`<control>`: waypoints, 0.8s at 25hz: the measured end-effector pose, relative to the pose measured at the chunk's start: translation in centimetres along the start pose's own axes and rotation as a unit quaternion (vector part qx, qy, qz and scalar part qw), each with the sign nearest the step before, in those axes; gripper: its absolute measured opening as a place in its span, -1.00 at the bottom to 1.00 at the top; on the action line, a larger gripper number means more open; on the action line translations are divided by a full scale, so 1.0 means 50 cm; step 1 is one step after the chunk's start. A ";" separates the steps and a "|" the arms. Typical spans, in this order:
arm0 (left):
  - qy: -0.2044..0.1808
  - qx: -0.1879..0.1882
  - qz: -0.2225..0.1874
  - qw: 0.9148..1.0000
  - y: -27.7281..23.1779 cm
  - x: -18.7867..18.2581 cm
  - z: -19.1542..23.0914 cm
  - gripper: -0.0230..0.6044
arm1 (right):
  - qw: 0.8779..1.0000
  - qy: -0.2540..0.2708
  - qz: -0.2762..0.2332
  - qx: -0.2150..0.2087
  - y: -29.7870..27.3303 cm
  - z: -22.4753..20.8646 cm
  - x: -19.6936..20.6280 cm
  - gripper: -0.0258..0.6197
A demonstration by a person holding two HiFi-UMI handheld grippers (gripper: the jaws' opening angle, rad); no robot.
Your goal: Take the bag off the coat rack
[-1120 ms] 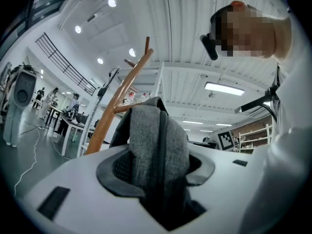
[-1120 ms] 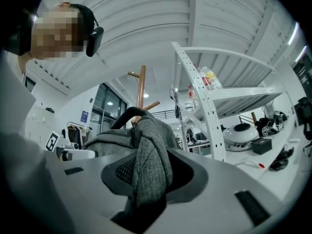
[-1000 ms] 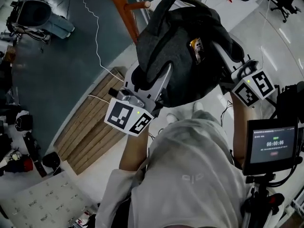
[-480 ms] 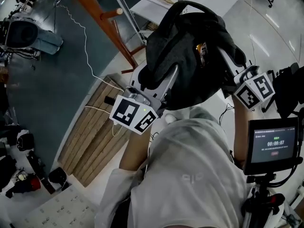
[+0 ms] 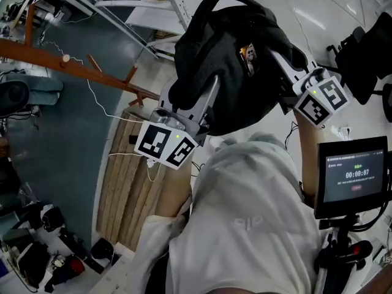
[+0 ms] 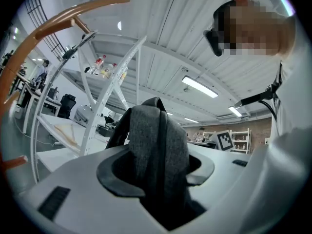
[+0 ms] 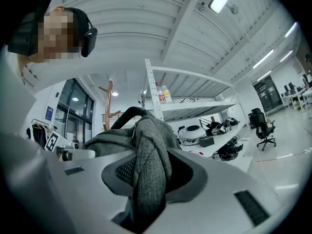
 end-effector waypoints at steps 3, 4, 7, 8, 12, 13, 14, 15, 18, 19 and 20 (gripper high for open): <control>-0.001 0.012 0.007 1.000 -0.042 -0.003 -0.095 -0.27 | 1.000 -0.002 -0.007 0.010 0.080 -0.034 -0.064 -0.52; -0.002 0.015 0.010 1.000 -0.053 0.014 -0.117 -0.27 | 1.000 -0.004 -0.010 0.014 0.107 -0.050 -0.064 -0.52; -0.001 0.023 0.019 1.000 -0.079 0.068 -0.171 -0.27 | 1.000 -0.008 -0.016 0.023 0.179 -0.095 -0.054 -0.52; 0.001 0.026 0.023 0.999 -0.088 0.079 -0.192 -0.27 | 0.999 -0.009 -0.016 0.027 0.202 -0.108 -0.059 -0.52; 0.010 0.037 0.035 0.999 -0.125 0.126 -0.286 -0.27 | 0.999 -0.016 -0.016 0.040 0.305 -0.157 -0.081 -0.52; 0.012 0.039 0.038 0.998 -0.132 0.143 -0.307 -0.27 | 0.999 -0.017 -0.016 0.044 0.330 -0.170 -0.081 -0.52; 0.015 0.041 0.040 0.998 -0.138 0.159 -0.325 -0.27 | 0.999 -0.017 -0.015 0.047 0.353 -0.182 -0.080 -0.52; 0.019 0.043 0.043 0.998 -0.145 0.175 -0.340 -0.27 | 0.998 -0.018 -0.013 0.050 0.373 -0.193 -0.078 -0.52; 0.032 0.053 0.053 0.997 -0.169 0.208 -0.369 -0.27 | 0.998 -0.019 -0.009 0.064 0.414 -0.225 -0.077 -0.52; 0.035 0.059 0.056 0.996 -0.176 0.215 -0.375 -0.27 | 0.997 -0.019 -0.009 0.071 0.425 -0.232 -0.078 -0.52; 0.037 0.066 0.060 0.995 -0.181 0.219 -0.380 -0.27 | 0.997 -0.019 -0.011 0.078 0.435 -0.236 -0.079 -0.52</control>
Point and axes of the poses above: the fingertips, and each gripper's own axes: y backward along the fingers, z to its left, x out of its underside, the point moved 2 cm from there along y, backward along the fingers, and after that the axes turned 11 degrees about -z, right-handed, at the moved point
